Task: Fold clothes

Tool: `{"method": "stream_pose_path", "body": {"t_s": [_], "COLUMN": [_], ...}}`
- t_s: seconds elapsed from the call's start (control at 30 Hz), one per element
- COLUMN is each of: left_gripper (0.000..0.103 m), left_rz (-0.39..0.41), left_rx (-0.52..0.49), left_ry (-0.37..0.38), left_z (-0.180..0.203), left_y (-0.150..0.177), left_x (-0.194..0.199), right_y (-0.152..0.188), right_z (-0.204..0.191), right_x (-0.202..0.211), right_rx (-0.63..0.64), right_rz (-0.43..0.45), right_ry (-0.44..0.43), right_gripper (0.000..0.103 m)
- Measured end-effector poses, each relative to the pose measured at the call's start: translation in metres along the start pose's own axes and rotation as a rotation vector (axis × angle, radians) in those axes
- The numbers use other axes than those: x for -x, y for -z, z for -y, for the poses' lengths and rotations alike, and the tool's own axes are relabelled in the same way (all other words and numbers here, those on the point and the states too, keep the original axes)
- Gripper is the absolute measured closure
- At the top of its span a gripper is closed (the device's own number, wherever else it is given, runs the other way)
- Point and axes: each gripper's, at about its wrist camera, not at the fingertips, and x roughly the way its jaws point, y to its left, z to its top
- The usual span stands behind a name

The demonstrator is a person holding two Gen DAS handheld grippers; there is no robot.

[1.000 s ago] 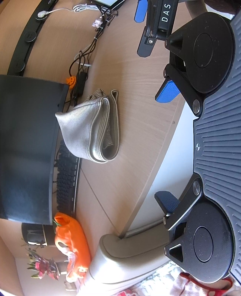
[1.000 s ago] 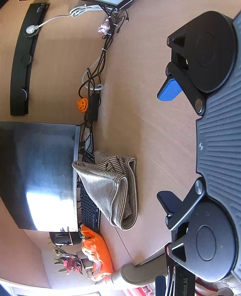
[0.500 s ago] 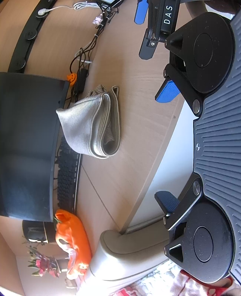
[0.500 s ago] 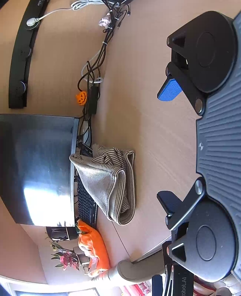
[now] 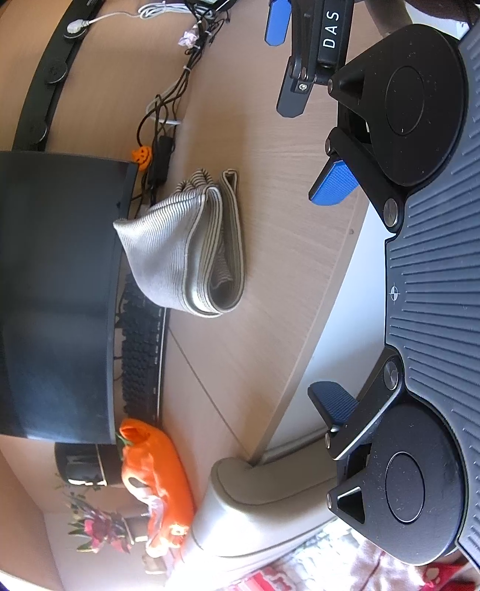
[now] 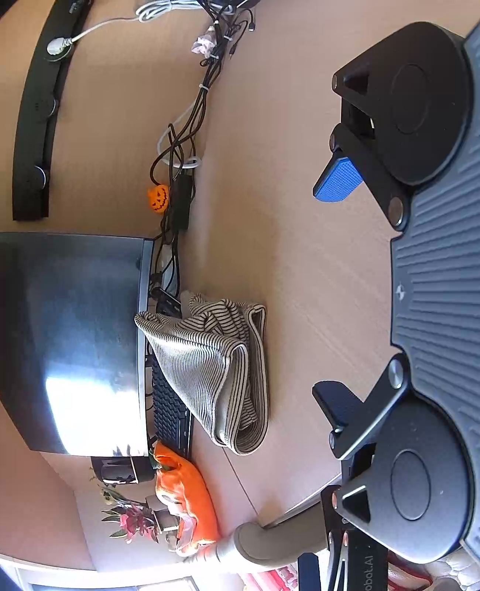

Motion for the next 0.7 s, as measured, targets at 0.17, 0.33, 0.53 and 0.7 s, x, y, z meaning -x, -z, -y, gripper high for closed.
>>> {"method": "stream_pose_path", "body": {"t_s": [0.17, 0.33, 0.53, 0.7], "left_gripper": [0.0, 0.0, 0.0, 0.0], "left_rz": [-0.008, -0.011, -0.016, -0.017], "left_rx": [0.006, 0.008, 0.01, 0.005], "left_ry": [0.002, 0.007, 0.003, 0.008], "left_z": [-0.0007, -0.0001, 0.001, 0.0037], "left_y": [0.0, 0.0003, 0.0003, -0.0007], "left_x": [-0.0017, -0.0024, -0.0036, -0.0046], "right_y": [0.0003, 0.0005, 0.0004, 0.0004], "right_z": [0.0011, 0.0023, 0.0045, 0.0081], "right_x": [0.0002, 0.0004, 0.0004, 0.0008], "right_rx": [-0.002, -0.002, -0.004, -0.01], "right_rz": [0.0, 0.0, 0.001, 0.004], "right_ry": [0.0, -0.003, -0.004, -0.002], "right_gripper": [0.0, 0.0, 0.0, 0.0]}}
